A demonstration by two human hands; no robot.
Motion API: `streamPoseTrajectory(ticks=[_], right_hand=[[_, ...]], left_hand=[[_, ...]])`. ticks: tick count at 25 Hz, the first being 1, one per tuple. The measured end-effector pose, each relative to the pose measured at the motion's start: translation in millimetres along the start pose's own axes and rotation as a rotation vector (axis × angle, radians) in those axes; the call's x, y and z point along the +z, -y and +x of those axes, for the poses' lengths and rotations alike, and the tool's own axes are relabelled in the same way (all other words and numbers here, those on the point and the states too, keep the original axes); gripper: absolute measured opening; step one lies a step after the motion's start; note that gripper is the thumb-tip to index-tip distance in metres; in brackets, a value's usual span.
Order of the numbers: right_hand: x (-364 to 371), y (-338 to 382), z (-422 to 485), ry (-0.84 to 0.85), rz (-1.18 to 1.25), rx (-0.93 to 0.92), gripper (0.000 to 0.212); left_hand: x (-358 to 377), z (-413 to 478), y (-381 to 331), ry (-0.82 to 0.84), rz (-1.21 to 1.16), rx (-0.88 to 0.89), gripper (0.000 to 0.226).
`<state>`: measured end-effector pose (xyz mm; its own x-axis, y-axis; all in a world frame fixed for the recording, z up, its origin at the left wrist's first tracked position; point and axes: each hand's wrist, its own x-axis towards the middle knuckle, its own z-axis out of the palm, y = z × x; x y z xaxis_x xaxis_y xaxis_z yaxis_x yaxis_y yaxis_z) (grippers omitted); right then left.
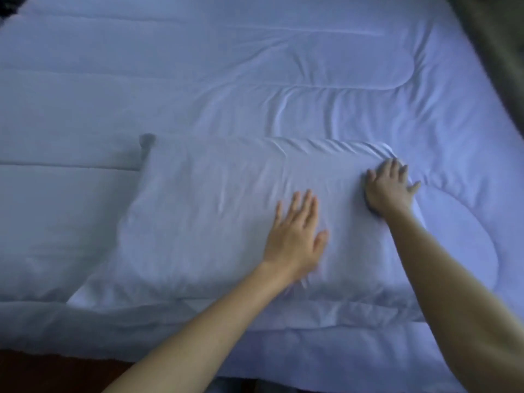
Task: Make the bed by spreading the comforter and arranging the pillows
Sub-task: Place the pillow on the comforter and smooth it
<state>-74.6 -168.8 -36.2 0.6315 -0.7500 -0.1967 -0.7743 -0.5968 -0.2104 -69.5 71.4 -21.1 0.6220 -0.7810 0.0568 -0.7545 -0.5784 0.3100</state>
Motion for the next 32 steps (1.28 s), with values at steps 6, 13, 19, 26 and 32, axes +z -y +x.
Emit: streamPoseTrajectory(ticks=[6,13,19,26,32], right_hand=[[8,-25,-109,0.01,-0.065,-0.518,0.072],[-14,18,-121,-0.028,0.036,-0.292,0.068],[19,-6,-145,0.161,-0.169,-0.553,0.065],[-16,-86,-90,0.18,0.734,0.498,0.113],[-27,-99,-108,0.589,0.978,0.474,0.122]], left_hand=[[2,30,81,0.276,0.228,-0.039,0.07],[-54,-35,168,-0.003,0.206,-0.642,0.068],[-37,-114,168,0.165,0.209,-0.66,0.069],[-55,-105,228,-0.039,-0.346,-1.152,0.115],[-62,-103,223,-0.001,-0.495,-1.132,0.108]])
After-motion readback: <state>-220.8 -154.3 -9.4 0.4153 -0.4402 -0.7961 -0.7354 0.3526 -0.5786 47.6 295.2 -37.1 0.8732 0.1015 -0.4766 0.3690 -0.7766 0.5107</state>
